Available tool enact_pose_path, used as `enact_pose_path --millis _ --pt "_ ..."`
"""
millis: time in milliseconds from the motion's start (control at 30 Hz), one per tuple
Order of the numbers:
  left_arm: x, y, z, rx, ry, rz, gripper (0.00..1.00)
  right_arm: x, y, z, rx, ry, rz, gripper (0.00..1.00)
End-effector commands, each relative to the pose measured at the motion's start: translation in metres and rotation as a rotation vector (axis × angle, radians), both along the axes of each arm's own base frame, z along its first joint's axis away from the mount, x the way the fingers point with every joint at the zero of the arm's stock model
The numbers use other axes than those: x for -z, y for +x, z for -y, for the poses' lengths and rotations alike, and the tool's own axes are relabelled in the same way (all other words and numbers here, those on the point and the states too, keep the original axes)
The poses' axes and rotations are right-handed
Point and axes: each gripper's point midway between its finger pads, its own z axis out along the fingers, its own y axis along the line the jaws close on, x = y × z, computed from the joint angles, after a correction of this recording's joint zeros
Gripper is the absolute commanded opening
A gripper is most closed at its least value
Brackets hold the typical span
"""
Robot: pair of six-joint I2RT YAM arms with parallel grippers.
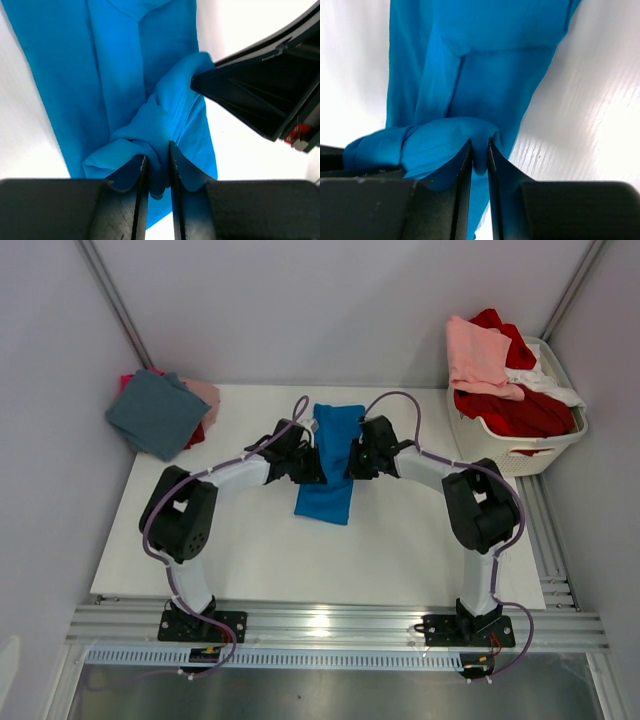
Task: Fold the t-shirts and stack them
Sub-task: Fold the folded rectangular tshirt in 1/3 of the way
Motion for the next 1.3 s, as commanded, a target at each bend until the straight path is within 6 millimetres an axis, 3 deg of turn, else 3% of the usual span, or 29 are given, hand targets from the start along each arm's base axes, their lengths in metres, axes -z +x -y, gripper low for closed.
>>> enact_pose_path --millis 0,233,567,700,833,1033,1267 --pt "-0.011 0.011 -0.004 0.013 0.007 0.017 0.23 -0.013 0.03 0.013 0.057 -0.039 0.077 0.24" --pt "-0.024 0.021 -0.011 -0.015 0.014 0.093 0.31 -0.024 0.041 0.015 0.077 -0.05 0.121 0.38" --pt "-0.032 0.057 -0.004 -0.02 -0.015 0.119 0.31 -0.043 0.056 0.012 0.099 -0.032 0.173 0.38" --pt "-0.039 0.077 -0.001 -0.021 -0.053 0.122 0.3 -0.045 0.05 0.014 0.109 -0.018 0.175 0.38" --pt "-0.029 0.09 -0.002 -0.025 -0.044 0.08 0.31 -0.05 0.043 0.016 0.105 -0.033 0.195 0.38" --pt "-0.017 0.105 -0.018 -0.092 -0.029 0.062 0.33 -0.058 0.037 0.017 0.094 -0.033 0.23 0.38" --pt "-0.008 0.107 -0.054 -0.216 0.075 0.066 0.37 -0.078 0.036 0.004 0.057 -0.005 0.292 0.38"
